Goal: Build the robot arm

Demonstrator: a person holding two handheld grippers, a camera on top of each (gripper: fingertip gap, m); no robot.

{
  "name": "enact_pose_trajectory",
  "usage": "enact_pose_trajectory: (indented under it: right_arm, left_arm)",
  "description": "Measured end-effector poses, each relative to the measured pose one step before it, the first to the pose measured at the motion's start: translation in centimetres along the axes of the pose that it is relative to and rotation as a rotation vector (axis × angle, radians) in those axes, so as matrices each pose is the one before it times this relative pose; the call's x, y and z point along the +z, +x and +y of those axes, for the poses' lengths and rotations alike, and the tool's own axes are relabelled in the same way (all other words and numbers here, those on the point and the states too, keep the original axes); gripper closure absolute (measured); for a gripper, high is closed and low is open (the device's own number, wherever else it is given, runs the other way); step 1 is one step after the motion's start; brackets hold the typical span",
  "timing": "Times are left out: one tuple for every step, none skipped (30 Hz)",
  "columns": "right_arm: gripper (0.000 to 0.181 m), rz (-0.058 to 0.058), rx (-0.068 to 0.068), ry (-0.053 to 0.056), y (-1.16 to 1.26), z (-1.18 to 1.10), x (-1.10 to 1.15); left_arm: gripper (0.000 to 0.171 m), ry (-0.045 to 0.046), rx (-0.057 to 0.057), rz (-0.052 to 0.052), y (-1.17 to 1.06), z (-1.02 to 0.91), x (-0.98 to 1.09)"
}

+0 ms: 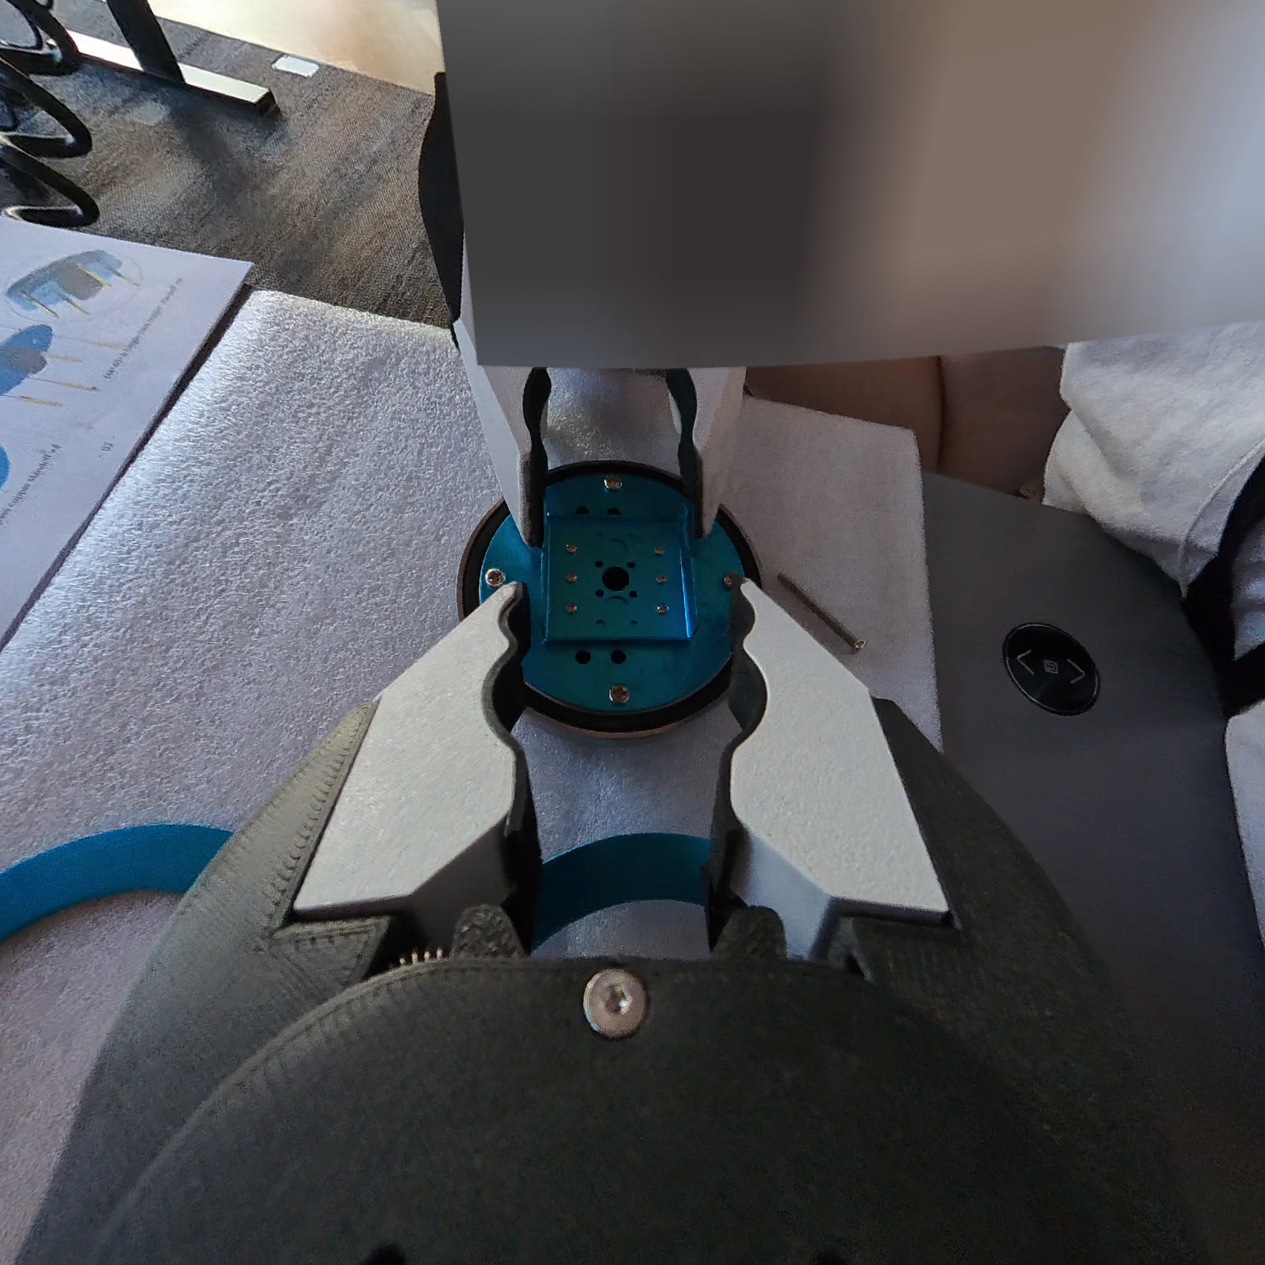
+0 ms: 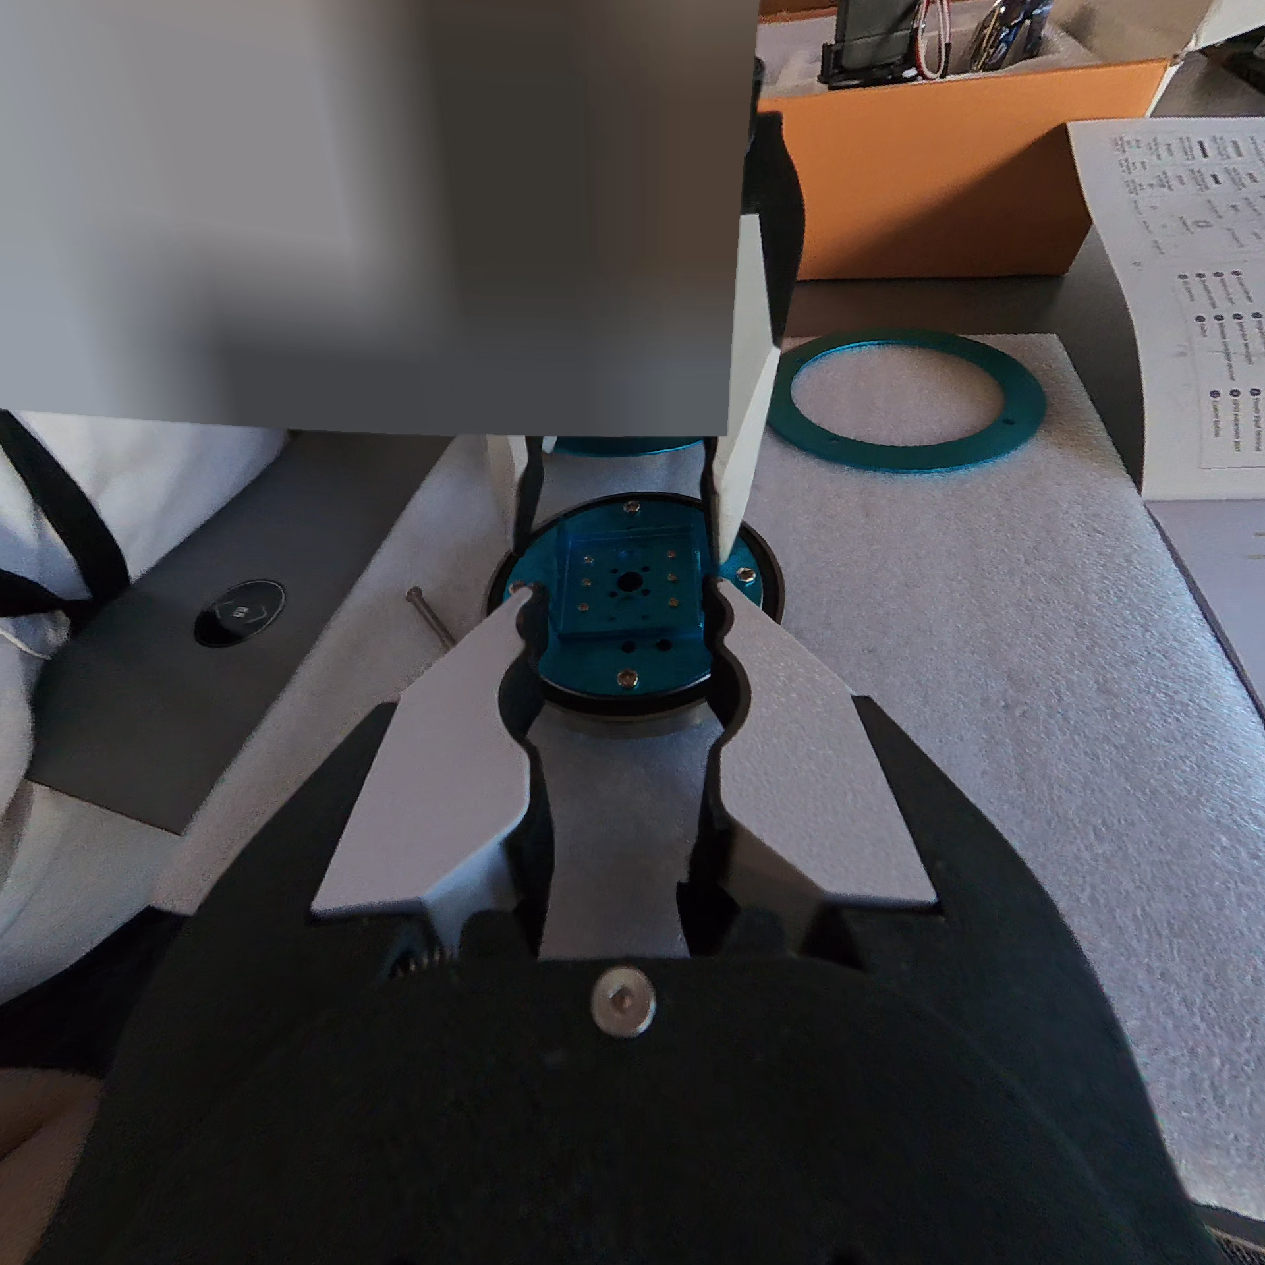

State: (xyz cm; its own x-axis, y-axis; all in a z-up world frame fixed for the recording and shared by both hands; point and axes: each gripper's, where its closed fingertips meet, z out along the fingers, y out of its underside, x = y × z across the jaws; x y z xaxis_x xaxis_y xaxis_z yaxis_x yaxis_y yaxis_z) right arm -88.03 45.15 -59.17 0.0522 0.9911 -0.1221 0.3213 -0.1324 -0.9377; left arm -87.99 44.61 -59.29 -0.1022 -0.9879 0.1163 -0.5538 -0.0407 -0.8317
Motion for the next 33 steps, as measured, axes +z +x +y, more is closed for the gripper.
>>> enact_pose_trajectory:
  right_arm:
    - [0.137,-0.0033,0.0032,-0.0033,-0.015,-0.005,-0.017]
    - [0.137,-0.0041,-0.0058,-0.0058,0.008,0.039,0.009]
    - [0.137,-0.0082,-0.0177,-0.0023,0.023,-0.020,-0.023]
    - [0.137,-0.0102,-0.0146,-0.0064,0.088,-0.037,-0.032]
    - [0.137,-0.0104,-0.0112,-0.0139,0.126,-0.020,-0.035]
    - [0.137,-0.0087,-0.0171,-0.0192,0.170,-0.008,-0.049]
    - [0.137,-0.0090,-0.0171,-0.0214,0.133,0.026,-0.070]
    - [0.137,-0.0107,-0.0082,-0.0264,0.073,0.071,-0.059]
    - [0.137,-0.0088,0.0005,-0.0274,0.093,0.074,-0.040]
    - [0.136,-0.0057,0.0088,-0.0243,0.087,0.062,-0.032]
    - [0.136,0.0009,0.0157,-0.0234,0.041,0.079,0.001]
    - [0.136,0.0116,0.0176,-0.0131,0.016,0.042,0.001]
    - [0.135,0.0238,0.0215,-0.0005,0.040,0.035,-0.044]
    - [0.130,0.0230,0.0270,0.0132,-0.117,0.090,-0.091]
    - [0.121,0.0279,0.0398,0.0256,-0.164,0.151,-0.131]
    - [0.113,0.0452,0.0520,0.0348,0.071,0.147,-0.201]
    - [0.107,0.0516,0.0551,0.0380,0.143,0.135,-0.248]
    - [0.101,0.0509,0.0450,0.0379,0.023,0.098,-0.255]
    - [0.096,0.0573,0.0174,0.0499,-0.035,-0.238,-0.343]
    - [0.097,0.0467,0.0121,0.0286,-0.224,-0.091,-0.388]
    - [0.096,0.0256,0.0068,0.0092,-0.522,0.052,-0.281]
    - [0.096,0.0366,-0.0133,0.0133,-0.345,-0.146,-0.219]
    - [0.096,0.0549,-0.0318,0.0143,-0.043,-0.273,-0.161]
    - [0.097,0.0488,-0.0331,-0.0017,-0.048,-0.067,-0.087]
    - [0.098,0.0418,-0.0203,-0.0138,0.002,0.080,-0.009]
    - [0.098,0.0390,-0.0053,-0.0114,0.108,0.093,0.082]
    - [0.099,0.0101,-0.0018,-0.0058,-0.271,0.100,0.160]
    - [0.100,0.0093,0.0108,-0.0081,-0.194,0.174,0.184]
    - [0.099,0.0165,0.0136,-0.0115,-0.040,0.241,0.184]
    - [0.097,0.0065,0.0064,-0.0144,-0.218,0.259,0.166]
    - [0.093,0.0185,0.0160,-0.0139,0.010,0.225,0.167]
    - [0.088,0.0123,0.0182,-0.0171,-0.071,0.255,0.190]
    - [0.085,0.0062,0.0155,-0.0192,-0.178,0.287,0.212]
  left_arm:
    - [0.121,-0.00058,0.0011,-0.0077,-0.125,-0.034,0.075]
    - [0.127,-0.00284,-0.0018,-0.0069,-0.108,0.017,0.010]
    - [0.127,-0.00176,-0.0157,-0.0038,-0.046,-0.022,0.018]
    - [0.127,-0.00351,-0.0255,-0.0107,-0.071,-0.040,0.015]
    - [0.127,-0.00546,-0.0240,-0.0210,-0.121,-0.042,0.012]
    - [0.127,-0.00757,-0.0169,-0.0302,-0.125,-0.008,0.013]
    - [0.127,-0.00699,-0.0119,-0.0330,-0.076,-0.002,0.004]
    - [0.127,-0.00496,-0.0151,-0.0313,-0.040,-0.004,0.026]
    - [0.127,-0.00271,-0.0276,-0.0299,-0.044,-0.019,0.028]
    - [0.127,0.00086,-0.0326,-0.0256,-0.042,-0.043,0.017]
    - [0.125,0.00192,-0.0174,-0.0107,0.086,-0.046,-0.036]
    - [0.123,-0.00113,-0.0014,-0.0005,0.046,0.030,-0.083]
    - [0.126,0.00294,-0.0003,0.0045,-0.077,-0.066,-0.216]
    - [0.125,0.02007,-0.0113,0.0195,-0.030,-0.390,-0.357]
    - [0.118,0.03407,-0.0231,0.0371,0.121,-0.722,-0.489]
    - [0.113,0.02756,-0.0333,0.0386,0.025,-0.701,-0.550]
    - [0.110,0.01039,-0.0358,0.0300,-0.189,-0.495,-0.513]
    - [0.109,-0.00986,-0.0301,0.0153,-0.461,-0.166,-0.388]
    - [0.109,-0.02638,-0.0231,-0.0045,-0.786,0.128,-0.264]
    - [0.111,-0.03378,-0.0160,-0.0093,-0.884,0.280,-0.144]
    - [0.113,-0.03653,-0.0145,0.0046,-0.681,0.313,-0.026]
    - [0.116,-0.03454,-0.0210,0.0169,-0.472,0.216,0.044]
    - [0.121,-0.02456,-0.0281,0.0190,-0.378,0.017,0.105]
    - [0.123,-0.02128,-0.0339,0.0209,-0.265,-0.033,0.168]
    - [0.125,-0.01696,-0.0330,0.0324,-0.023,-0.105,0.209]
    - [0.127,-0.01058,-0.0337,0.0396,0.118,-0.154,0.245]
    - [0.127,-0.01207,-0.0418,0.0330,0.016,-0.090,0.279]
    - [0.128,-0.01897,-0.0426,0.0322,0.020,0.034,0.304]
    - [0.132,-0.02586,-0.0378,0.0370,0.140,0.118,0.333]
    - [0.137,-0.02588,-0.0362,0.0333,0.087,0.107,0.308]
    - [0.137,-0.01608,-0.0360,0.0140,-0.189,-0.009,0.230]
    - [0.141,-0.00689,-0.0241,0.0083,-0.177,-0.145,0.082]
    - [0.144,-0.00594,-0.0128,0.0071,-0.114,-0.144,0.001]
